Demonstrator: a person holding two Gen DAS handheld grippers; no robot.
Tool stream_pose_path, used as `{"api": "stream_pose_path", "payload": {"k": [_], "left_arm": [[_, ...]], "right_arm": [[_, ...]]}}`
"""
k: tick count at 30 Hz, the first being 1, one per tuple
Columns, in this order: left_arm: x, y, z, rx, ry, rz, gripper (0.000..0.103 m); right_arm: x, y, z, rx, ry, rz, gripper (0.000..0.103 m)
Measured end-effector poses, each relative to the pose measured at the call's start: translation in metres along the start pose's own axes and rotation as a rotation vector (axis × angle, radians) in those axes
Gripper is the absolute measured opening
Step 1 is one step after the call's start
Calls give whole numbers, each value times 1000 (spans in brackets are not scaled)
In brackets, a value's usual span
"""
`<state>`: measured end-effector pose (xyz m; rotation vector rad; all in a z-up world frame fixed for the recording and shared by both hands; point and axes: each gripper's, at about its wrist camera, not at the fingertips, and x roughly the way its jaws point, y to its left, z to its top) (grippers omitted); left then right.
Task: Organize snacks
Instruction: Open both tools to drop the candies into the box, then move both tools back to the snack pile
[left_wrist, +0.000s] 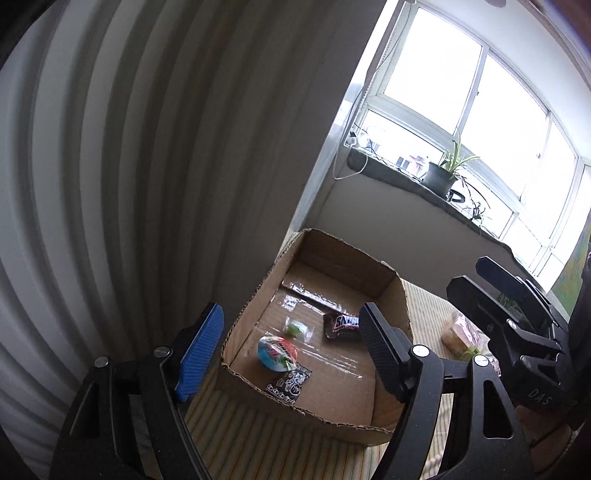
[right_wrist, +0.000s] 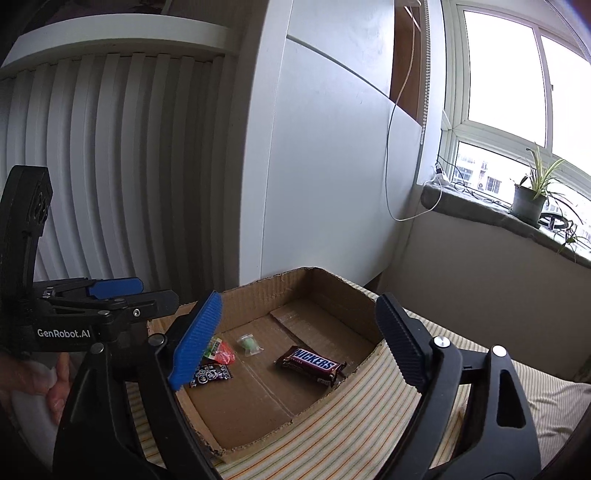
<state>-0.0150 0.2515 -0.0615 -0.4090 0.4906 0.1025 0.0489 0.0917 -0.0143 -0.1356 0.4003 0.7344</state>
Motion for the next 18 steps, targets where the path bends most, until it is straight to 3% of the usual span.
{"api": "stream_pose_path", "payload": {"k": [4, 9, 18], "left_arm": [[-11, -3, -1, 2, -11, 3, 76], [-12, -18, 1, 38, 5, 15, 76], [-16, -84, -3, 155, 22, -18, 76]], "right_arm": [[-12, 1, -4, 7, -8, -18, 96], [-33, -11, -13, 43, -23, -37, 96], [-87, -76, -50, 146, -34, -146, 96]]}}
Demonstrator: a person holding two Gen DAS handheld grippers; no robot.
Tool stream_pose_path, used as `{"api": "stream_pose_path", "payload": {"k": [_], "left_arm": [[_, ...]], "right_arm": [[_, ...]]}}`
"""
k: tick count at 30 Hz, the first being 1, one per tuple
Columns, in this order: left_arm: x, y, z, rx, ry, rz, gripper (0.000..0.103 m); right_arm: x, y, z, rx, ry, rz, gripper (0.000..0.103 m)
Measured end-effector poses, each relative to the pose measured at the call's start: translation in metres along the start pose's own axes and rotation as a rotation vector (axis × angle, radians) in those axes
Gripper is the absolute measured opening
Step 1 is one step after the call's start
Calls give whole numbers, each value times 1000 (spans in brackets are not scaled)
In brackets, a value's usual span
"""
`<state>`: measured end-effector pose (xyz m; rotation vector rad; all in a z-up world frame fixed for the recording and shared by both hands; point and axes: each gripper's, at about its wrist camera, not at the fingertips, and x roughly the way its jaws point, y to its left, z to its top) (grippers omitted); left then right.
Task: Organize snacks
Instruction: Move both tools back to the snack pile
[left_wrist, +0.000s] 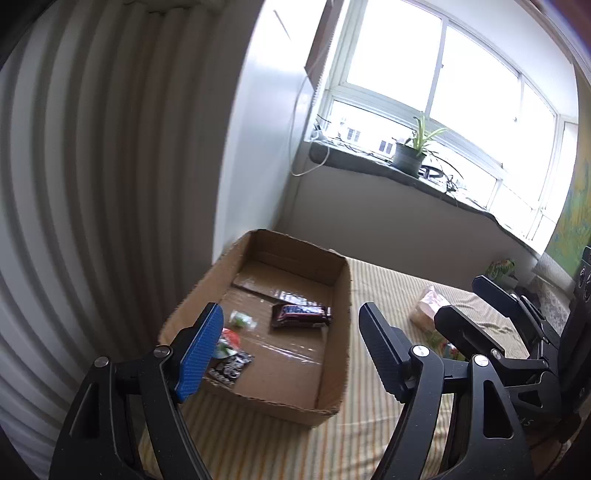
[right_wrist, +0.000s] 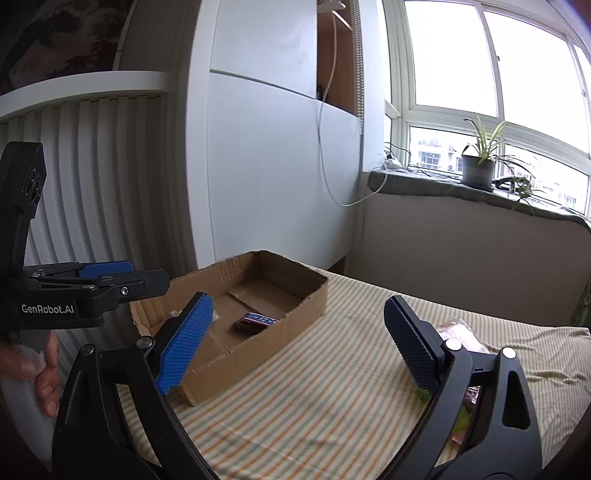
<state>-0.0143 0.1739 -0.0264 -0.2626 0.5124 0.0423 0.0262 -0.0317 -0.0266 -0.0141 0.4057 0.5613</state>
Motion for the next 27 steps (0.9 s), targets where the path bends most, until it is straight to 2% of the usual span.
{"api": "stream_pose_path", "payload": {"k": [6, 13, 19, 27], "left_arm": [[12, -70, -6, 114, 35, -69, 79], [37, -158, -31, 241, 112, -220, 80], [49, -205, -44, 310, 164, -302, 80], [58, -224, -52, 349, 199, -318, 80]], "right_arm": [[-46, -80, -27, 105, 1, -149, 96], [-101, -172, -65, 218, 51, -350, 96], [-118, -196, -77, 249, 60, -392, 96], [-93, -196, -81, 205, 103, -382, 96]]}}
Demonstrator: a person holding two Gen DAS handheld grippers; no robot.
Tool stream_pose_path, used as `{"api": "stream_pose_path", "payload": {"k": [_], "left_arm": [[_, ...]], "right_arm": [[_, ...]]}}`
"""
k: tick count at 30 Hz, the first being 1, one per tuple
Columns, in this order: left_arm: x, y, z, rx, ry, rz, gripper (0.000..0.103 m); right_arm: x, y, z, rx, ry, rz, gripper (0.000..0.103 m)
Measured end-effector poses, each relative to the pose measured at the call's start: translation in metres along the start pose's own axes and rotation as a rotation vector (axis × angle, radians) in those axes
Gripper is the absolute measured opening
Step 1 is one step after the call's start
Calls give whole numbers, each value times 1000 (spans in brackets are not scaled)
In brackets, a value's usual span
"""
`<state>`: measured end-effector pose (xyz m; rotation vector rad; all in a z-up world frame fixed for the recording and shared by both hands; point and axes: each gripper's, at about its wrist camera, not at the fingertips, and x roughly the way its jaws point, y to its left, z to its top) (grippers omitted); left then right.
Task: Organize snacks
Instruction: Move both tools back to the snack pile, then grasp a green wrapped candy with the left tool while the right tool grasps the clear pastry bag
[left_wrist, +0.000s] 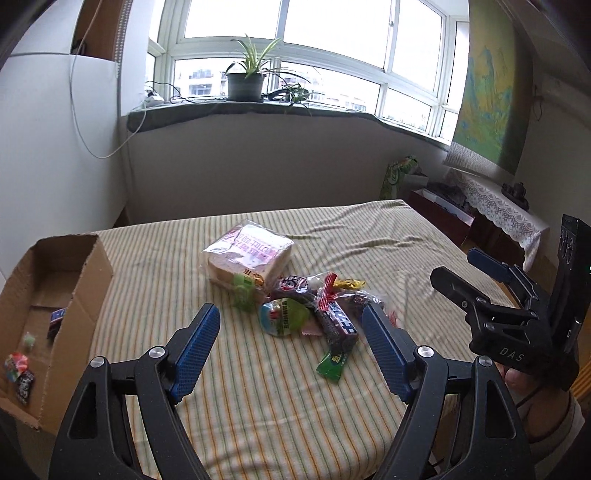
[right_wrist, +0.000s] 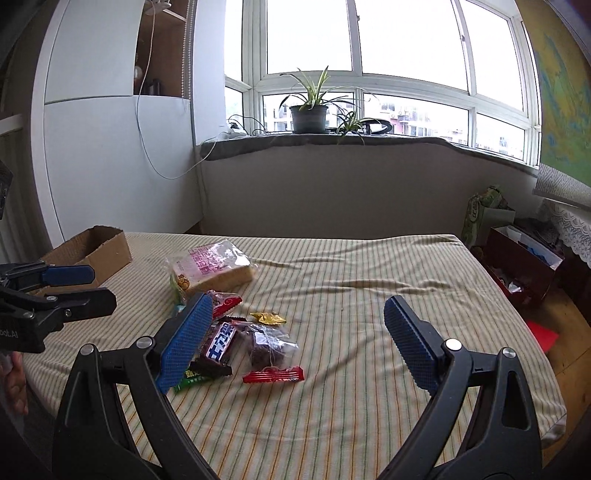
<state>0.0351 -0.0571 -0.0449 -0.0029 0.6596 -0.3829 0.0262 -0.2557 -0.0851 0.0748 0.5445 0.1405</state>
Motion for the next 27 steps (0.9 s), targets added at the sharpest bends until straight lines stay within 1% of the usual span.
{"api": "stream_pose_path", "payload": {"k": [3, 5, 8, 11, 12, 13, 14, 15, 16, 17, 18, 20, 22, 23, 27], "left_arm": [[14, -6, -5, 17, 27, -19, 80], [26, -13, -11, 43, 47, -33, 80], [48, -25, -24, 96, 83, -50, 79], [69, -34, -39, 141, 120, -68, 79], [75, -35, -43, 149, 137, -76, 79], [81, -36, -48, 148, 155, -85, 72], [85, -35, -51, 144, 168, -87, 60], [83, -36, -53, 150, 133, -76, 60], [82, -37, -54, 154, 131, -76, 58], [81, -37, -54, 156, 125, -77, 53], [81, -35, -53, 153, 123, -79, 49], [80, -32, -53, 139, 118, -87, 34], [79, -29, -53, 133, 116, -98, 24], [79, -29, -53, 134, 116, -104, 21], [77, -28, -54, 143, 117, -116, 20]], "right_arm": [[18, -4, -3, 13, 62, 17, 96], [30, -8, -6, 23, 98, 47, 96], [45, -6, -11, 8, 147, 97, 96], [63, 0, -21, -16, 203, 119, 96], [69, 1, -25, -15, 228, 129, 94], [74, 1, -29, -9, 254, 143, 85], [79, 0, -31, -2, 277, 161, 77], [80, 0, -32, 3, 287, 177, 62], [81, -1, -33, 6, 291, 193, 53], [83, -1, -34, 7, 300, 204, 48], [83, -1, -34, 8, 304, 208, 48], [81, 2, -35, -1, 298, 211, 46], [79, 4, -37, -12, 286, 209, 45], [78, 4, -38, -14, 279, 208, 45], [74, 3, -37, -6, 259, 210, 44]]}}
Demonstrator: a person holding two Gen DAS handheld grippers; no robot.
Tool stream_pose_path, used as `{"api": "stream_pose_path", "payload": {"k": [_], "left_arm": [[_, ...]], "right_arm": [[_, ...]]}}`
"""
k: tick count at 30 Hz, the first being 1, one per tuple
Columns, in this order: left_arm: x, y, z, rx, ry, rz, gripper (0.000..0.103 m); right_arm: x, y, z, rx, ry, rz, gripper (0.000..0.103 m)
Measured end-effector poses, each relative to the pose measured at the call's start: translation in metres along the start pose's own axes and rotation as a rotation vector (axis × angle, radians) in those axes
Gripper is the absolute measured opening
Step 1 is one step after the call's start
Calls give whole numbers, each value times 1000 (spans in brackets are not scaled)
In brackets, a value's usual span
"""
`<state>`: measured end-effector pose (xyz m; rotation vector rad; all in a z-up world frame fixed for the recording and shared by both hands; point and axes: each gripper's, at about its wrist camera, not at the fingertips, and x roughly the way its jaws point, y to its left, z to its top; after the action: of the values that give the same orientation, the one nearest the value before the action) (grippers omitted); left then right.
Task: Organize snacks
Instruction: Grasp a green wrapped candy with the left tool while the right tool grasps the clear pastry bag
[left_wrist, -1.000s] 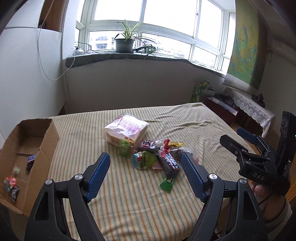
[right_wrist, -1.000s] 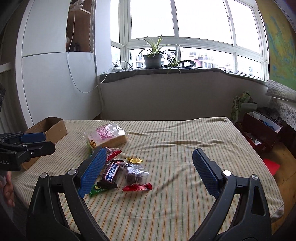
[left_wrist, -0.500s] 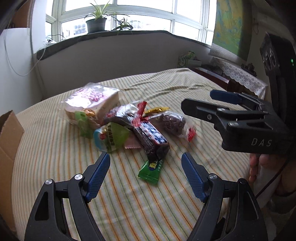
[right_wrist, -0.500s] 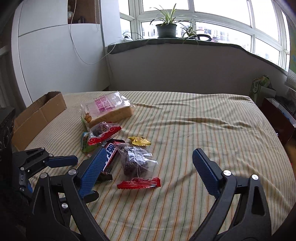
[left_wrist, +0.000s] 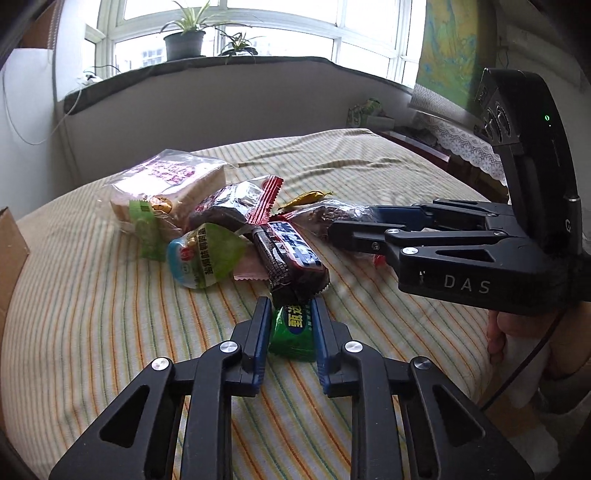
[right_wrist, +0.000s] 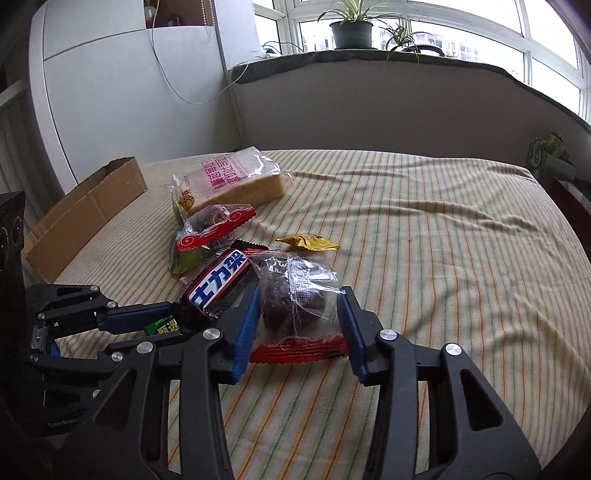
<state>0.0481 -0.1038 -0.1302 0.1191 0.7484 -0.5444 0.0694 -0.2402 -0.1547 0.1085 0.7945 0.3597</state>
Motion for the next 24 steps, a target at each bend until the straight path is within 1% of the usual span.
{"api": "stream_pose_path", "payload": {"k": [3, 8, 14, 18, 21, 24], "left_arm": [[-5, 2, -4, -14, -1, -16, 20], [-14, 10, -11, -84, -5, -50, 20], [-25, 10, -18, -104, -16, -42, 20], [-32, 13, -20, -124, -32, -42, 20], [-38, 16, -18, -132, -46, -43, 20], [-45, 16, -12, -126, -67, -39, 20]], "right_arm": [[-4, -2, 0, 16, -23, 3, 44], [-13, -3, -3, 39, -53, 2, 44], [-29, -4, -20, 100, -82, -1, 44], [-33, -11, -30, 157, -87, 2, 44], [-40, -14, -28, 182, -103, -4, 44], [-58, -11, -13, 174, -152, -15, 44]]}}
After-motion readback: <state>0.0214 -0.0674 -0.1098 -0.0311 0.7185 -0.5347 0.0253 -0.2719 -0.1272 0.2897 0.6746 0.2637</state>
